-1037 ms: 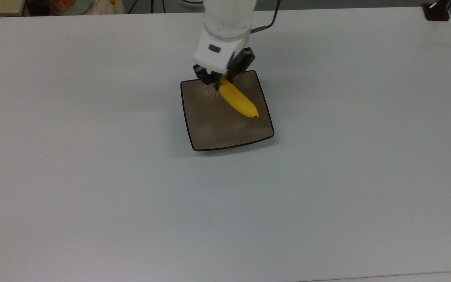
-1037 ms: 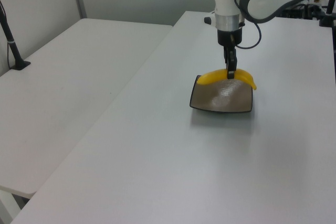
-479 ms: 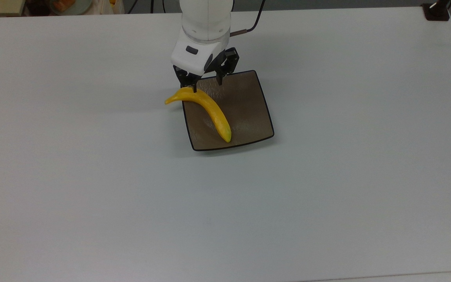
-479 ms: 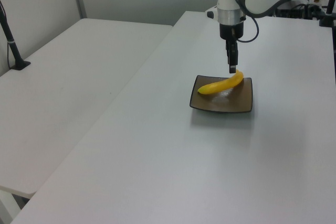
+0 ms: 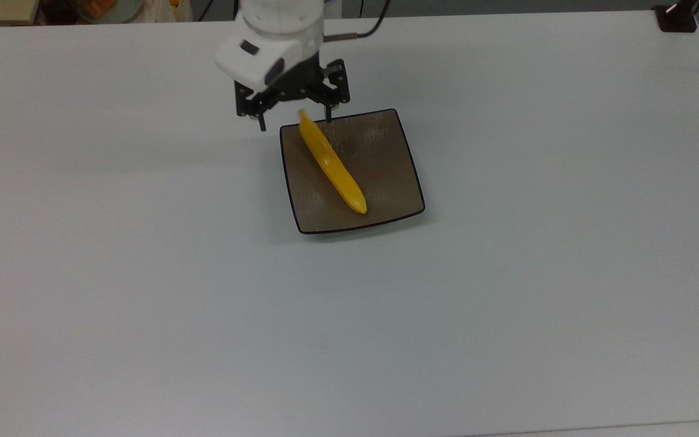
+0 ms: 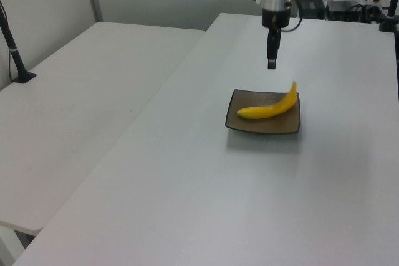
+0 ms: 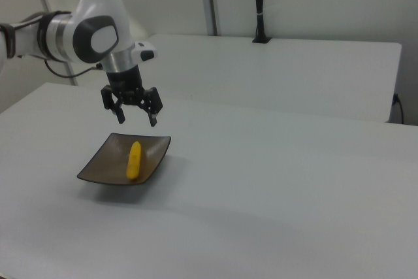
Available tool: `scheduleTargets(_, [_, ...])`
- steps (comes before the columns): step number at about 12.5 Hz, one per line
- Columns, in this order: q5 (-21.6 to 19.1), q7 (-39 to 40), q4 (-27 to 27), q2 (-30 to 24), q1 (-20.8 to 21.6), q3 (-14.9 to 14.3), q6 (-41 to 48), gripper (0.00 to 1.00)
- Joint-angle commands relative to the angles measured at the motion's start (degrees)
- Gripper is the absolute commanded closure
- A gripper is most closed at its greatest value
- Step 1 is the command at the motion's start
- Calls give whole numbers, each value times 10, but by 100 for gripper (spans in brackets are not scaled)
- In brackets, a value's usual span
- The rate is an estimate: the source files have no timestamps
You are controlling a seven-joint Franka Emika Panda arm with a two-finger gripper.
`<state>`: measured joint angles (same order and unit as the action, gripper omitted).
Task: Bananas placed on a ceramic plate
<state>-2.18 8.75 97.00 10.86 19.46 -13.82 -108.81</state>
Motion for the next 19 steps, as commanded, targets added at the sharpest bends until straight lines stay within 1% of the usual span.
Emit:
scheduleTargets(1, [-26, -29, -15, -43, -30, 12, 37, 0])
scheduleTargets(2, [-27, -42, -12, -55, -56, 37, 37, 0])
scheduleTargets(3, [-27, -47, -8, -69, -85, 55, 37, 0])
scheduleTargets(4, [-27, -44, -2, -77, -93, 59, 39, 0])
scheduleTargets(7, [-14, -43, 1, -89, -95, 59, 58, 0])
scheduleTargets(10, [-9, -40, 2, -90, -108, 65, 69, 0])
scheduleTargets(12, [29, -43, 5, -90, -126, 99, 73, 0])
scheduleTargets(13, [36, -45, 5, -90, -132, 109, 78, 0])
scheduleTargets(18, [29, -51, 0, -82, -133, 109, 81, 0])
scheduleTargets(19, [29, -67, -1, -78, -130, 108, 75, 0])
